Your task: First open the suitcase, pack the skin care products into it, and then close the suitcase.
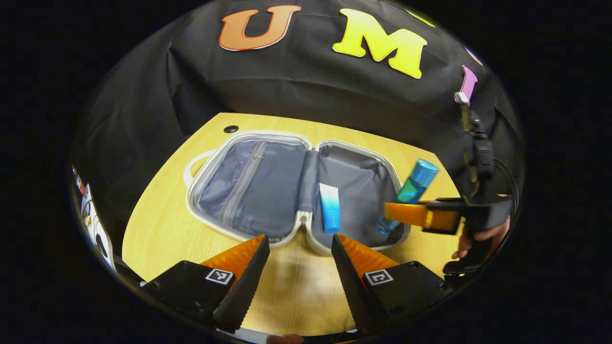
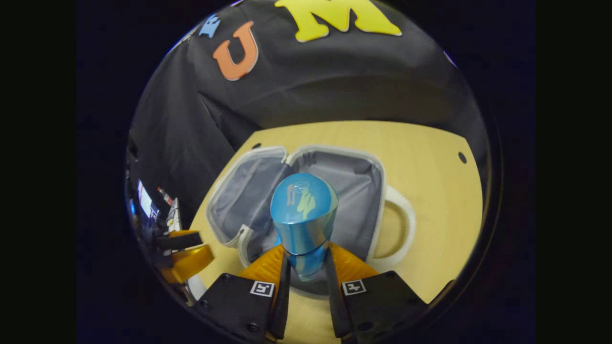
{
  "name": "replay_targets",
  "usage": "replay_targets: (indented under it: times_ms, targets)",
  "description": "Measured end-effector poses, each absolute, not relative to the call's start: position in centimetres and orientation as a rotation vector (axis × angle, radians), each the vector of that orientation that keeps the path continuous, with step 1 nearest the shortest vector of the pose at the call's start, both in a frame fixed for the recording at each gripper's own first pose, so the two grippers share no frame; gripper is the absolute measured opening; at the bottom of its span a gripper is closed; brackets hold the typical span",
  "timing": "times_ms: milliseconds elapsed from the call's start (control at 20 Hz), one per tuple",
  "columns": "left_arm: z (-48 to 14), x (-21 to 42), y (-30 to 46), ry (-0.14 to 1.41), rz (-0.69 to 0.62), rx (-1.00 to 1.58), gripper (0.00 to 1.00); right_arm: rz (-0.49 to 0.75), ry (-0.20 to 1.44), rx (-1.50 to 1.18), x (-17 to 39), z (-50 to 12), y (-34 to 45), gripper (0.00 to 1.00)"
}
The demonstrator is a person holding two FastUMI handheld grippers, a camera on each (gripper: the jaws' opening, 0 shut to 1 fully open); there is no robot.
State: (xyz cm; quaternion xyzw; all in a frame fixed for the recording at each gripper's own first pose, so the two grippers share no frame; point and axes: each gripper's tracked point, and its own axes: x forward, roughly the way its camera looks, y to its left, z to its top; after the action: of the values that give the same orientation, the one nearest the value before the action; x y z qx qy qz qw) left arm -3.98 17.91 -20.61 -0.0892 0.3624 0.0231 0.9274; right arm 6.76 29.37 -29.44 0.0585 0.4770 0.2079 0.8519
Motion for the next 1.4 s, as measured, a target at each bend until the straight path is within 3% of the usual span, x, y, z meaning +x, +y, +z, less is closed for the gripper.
replay_targets:
  times_ms: [100,450,850,1050,1400]
  targets:
    - [-21.2,-5.8,19.0,0.74,0.064,-0.231,0.84,0.397,1.047,0.115,6.8,-31.2,30.0,0.31]
    - [-22.5,-9.3,22.7,0.747,0.131,-0.32,0.85,0.292,1.121,0.089,8.9,-34.4,30.6,0.34]
    - [-21.9,-8.7,24.5,0.715,0.172,-0.336,0.85,0.162,1.22,0.086,10.2,-36.6,30.6,0.34]
    - [-21.0,-8.7,24.8,0.693,0.169,-0.32,0.84,0.139,1.234,0.019,10.2,-36.9,30.7,0.31]
    - [-19.7,-7.9,25.8,0.663,0.186,-0.276,0.84,0.125,1.224,-0.081,10.0,-36.9,30.9,0.37]
